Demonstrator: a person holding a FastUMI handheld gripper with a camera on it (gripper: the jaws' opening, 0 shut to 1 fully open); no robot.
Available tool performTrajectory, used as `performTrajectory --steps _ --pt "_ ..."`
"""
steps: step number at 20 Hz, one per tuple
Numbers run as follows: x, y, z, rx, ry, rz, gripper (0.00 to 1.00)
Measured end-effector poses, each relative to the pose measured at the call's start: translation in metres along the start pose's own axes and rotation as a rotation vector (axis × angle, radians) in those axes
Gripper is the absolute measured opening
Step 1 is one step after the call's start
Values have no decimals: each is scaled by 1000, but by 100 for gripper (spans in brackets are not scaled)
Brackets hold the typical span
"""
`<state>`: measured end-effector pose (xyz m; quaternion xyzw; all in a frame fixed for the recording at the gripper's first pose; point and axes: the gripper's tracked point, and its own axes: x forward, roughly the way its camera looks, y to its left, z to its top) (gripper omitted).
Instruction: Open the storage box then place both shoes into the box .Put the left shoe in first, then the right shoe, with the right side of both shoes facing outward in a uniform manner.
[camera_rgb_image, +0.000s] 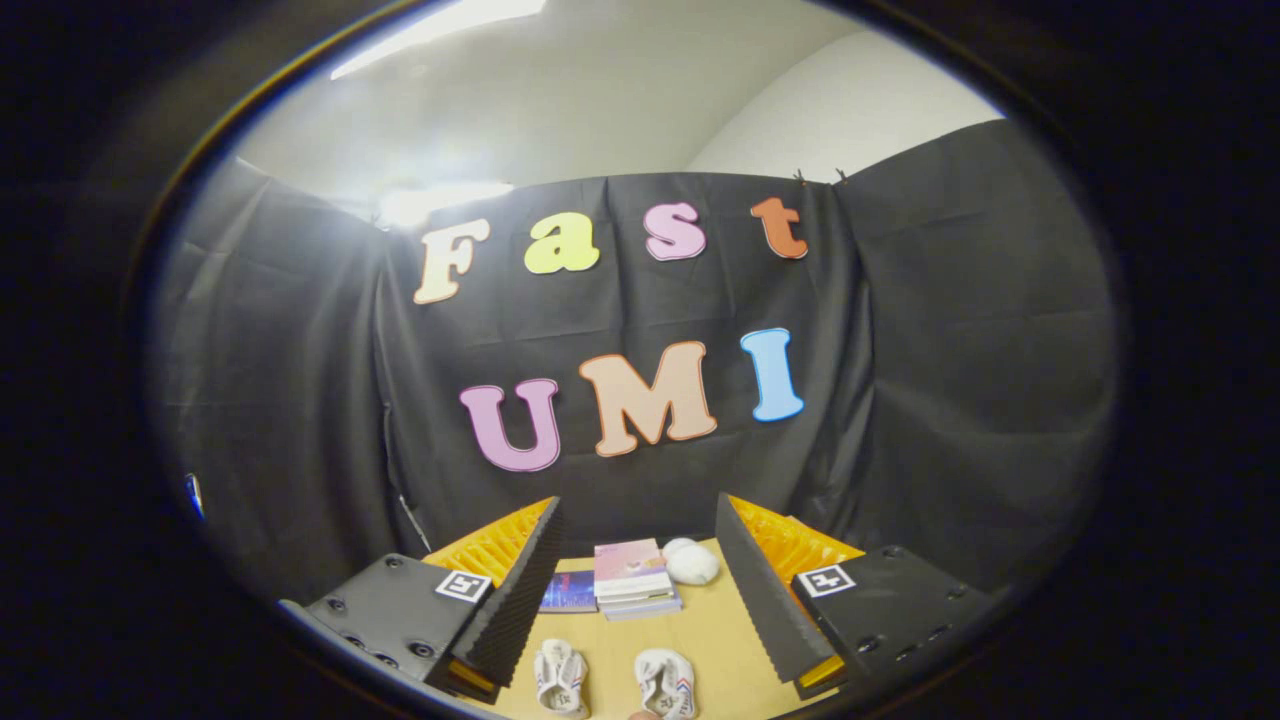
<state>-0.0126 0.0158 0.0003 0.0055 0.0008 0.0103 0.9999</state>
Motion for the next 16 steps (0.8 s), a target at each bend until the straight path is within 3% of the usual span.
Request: performTrajectory --steps 10,16 --pt "5 15 -15 15 32 41 95" --pt "23 44 -50 133 88 111 95"
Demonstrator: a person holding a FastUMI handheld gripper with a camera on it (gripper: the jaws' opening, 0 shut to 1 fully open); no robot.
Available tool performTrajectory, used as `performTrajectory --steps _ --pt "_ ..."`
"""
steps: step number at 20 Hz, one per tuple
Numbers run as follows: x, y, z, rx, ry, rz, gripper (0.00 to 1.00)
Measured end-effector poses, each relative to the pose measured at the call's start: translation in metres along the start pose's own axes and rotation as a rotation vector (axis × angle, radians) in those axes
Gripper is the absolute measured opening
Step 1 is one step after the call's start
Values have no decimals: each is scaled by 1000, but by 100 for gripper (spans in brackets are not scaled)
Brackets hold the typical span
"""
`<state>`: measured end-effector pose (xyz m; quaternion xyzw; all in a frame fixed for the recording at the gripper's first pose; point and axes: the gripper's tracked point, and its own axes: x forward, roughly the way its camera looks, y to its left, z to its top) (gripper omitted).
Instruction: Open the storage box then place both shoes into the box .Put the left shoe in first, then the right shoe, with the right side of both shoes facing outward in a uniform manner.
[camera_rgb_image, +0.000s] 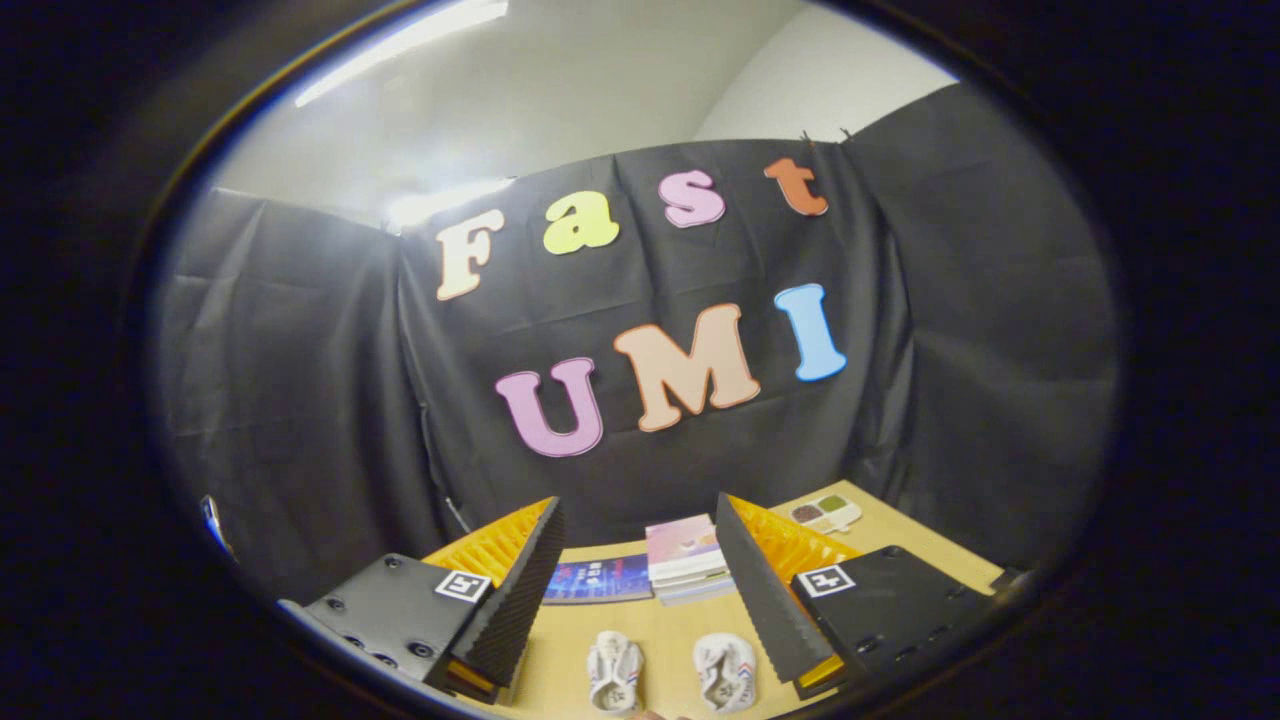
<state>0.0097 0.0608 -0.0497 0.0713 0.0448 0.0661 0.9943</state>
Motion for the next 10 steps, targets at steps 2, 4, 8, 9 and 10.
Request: performTrajectory --steps 2,4,8,9,10 --pt "9 12 -20 64 30 38 95" --pt "18 24 -43 111 68 71 95" --pt "32 43 -92 135 143 115 95" --pt "34 46 -106 149 168 121 96" --pt "36 50 -120 167 192 127 96"
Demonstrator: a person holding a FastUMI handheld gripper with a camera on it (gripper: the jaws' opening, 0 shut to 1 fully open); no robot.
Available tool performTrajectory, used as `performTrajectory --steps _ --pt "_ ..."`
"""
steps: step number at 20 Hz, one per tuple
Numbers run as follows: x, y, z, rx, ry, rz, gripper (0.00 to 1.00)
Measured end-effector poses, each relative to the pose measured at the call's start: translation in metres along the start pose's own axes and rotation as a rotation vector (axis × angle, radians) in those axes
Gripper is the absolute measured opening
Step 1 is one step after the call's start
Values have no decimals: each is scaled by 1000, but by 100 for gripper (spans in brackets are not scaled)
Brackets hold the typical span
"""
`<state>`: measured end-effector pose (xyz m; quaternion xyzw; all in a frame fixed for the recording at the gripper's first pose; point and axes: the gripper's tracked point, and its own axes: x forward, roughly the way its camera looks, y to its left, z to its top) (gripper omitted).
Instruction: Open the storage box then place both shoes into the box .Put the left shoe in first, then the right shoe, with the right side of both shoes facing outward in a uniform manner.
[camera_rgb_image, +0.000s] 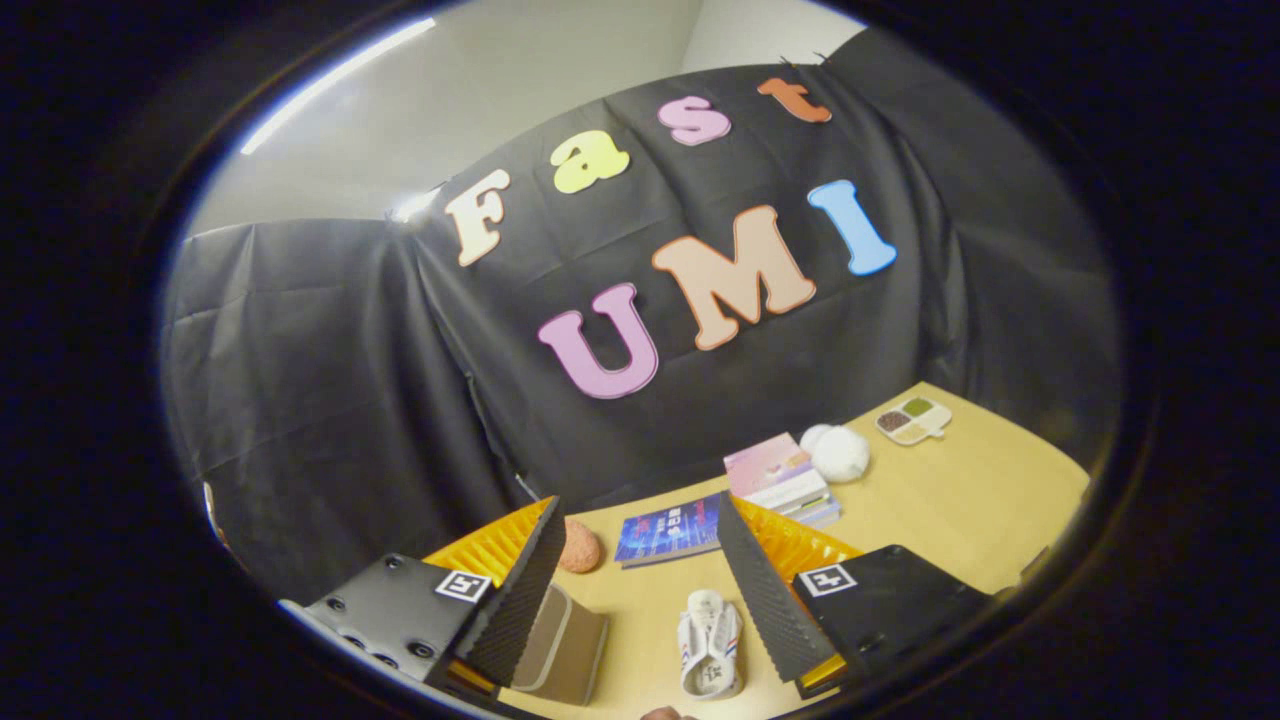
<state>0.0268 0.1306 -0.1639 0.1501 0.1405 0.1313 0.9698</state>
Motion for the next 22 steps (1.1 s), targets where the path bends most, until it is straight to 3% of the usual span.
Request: performTrajectory --steps 7,13,22 --pt "16 33 -107 227 180 95 97" --pt "14 66 -193 422 315 130 100" --pt "22 90 -260 653 450 157 100"
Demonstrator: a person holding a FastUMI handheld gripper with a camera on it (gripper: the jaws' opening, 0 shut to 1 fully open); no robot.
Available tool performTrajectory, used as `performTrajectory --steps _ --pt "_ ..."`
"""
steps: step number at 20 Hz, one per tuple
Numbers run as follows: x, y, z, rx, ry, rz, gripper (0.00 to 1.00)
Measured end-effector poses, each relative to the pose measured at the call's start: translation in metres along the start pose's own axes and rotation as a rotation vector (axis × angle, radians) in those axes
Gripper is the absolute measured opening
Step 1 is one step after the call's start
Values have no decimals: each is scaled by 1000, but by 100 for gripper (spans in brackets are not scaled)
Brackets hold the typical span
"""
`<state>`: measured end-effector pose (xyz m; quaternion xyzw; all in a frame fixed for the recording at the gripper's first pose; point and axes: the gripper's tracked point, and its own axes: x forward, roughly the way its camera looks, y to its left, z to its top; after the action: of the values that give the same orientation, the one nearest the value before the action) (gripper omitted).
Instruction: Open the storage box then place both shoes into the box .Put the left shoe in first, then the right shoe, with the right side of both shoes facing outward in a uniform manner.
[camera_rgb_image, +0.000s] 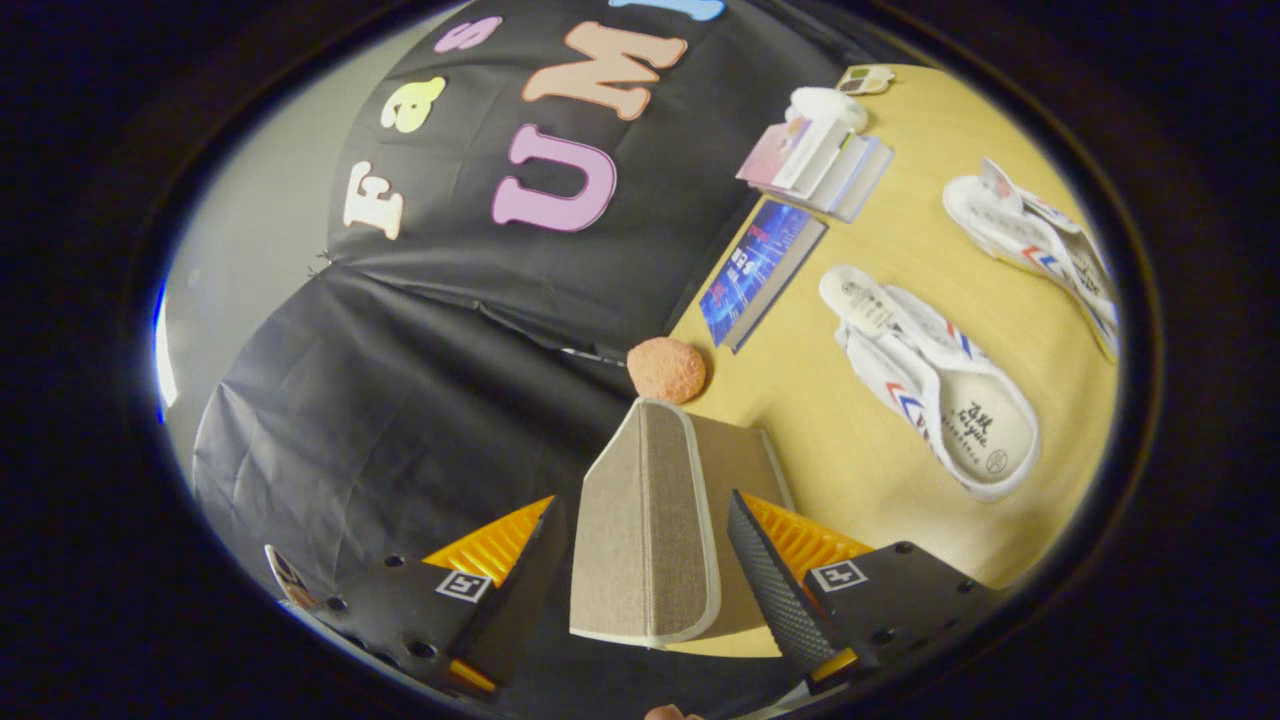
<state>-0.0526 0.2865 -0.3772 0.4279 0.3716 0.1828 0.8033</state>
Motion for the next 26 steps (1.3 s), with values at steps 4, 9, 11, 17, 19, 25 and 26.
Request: performTrajectory --steps 4,9,11,17,19,25,26 --pt "12 -9 -10 105 21 24 100" --pt "27 -43 -40 186 92 0 99" --pt "32 -50 -58 240 133 22 99" --pt "35 -38 -69 423 185 138 90" --pt "37 -38 -64 437 176 132 76" --pt "30 -54 -55 392 179 99 35" --pt "44 -50 -61 366 173 86 28"
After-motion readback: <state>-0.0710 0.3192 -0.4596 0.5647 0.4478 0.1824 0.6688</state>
